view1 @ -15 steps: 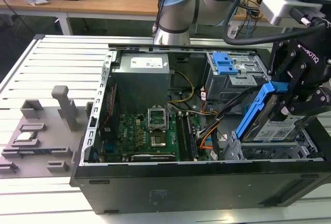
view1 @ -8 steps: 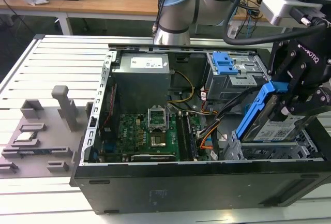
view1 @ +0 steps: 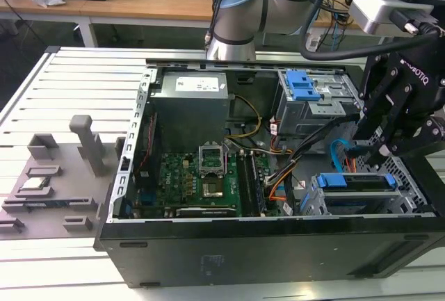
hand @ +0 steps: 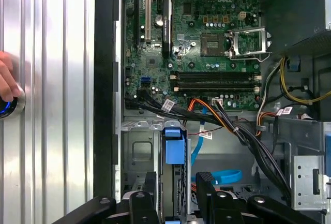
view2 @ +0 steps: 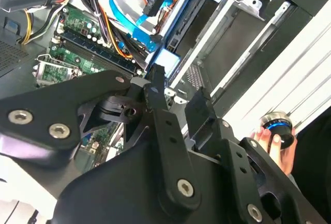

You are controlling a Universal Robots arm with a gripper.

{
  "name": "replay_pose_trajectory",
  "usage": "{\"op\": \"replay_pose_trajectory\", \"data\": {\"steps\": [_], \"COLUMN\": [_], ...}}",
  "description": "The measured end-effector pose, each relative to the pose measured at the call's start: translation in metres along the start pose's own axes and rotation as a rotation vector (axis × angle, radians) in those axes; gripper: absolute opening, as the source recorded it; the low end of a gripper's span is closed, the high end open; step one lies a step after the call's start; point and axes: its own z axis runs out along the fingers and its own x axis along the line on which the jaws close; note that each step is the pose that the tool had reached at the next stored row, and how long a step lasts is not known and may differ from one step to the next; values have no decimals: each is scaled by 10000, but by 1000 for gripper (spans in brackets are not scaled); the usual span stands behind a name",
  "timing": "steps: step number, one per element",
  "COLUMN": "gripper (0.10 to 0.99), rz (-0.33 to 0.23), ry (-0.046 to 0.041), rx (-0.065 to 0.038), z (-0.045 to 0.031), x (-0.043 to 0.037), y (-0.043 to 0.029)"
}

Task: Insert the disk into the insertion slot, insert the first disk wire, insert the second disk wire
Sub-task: 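Insert the disk into the insertion slot, then insert the first disk wire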

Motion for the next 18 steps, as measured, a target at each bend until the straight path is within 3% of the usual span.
{"op": "replay_pose_trajectory", "data": {"steps": [2, 4, 5, 14, 18], "gripper": [294, 294, 114, 106, 106], "rz": [0, 0, 0, -1, 0], "ry": [0, 1, 1, 2, 8], "rx": [0, 0, 0, 0, -11], "z": [0, 0, 0, 0, 27], "x": [0, 0, 0, 0, -12], "y": [0, 0, 0, -4, -184]}}
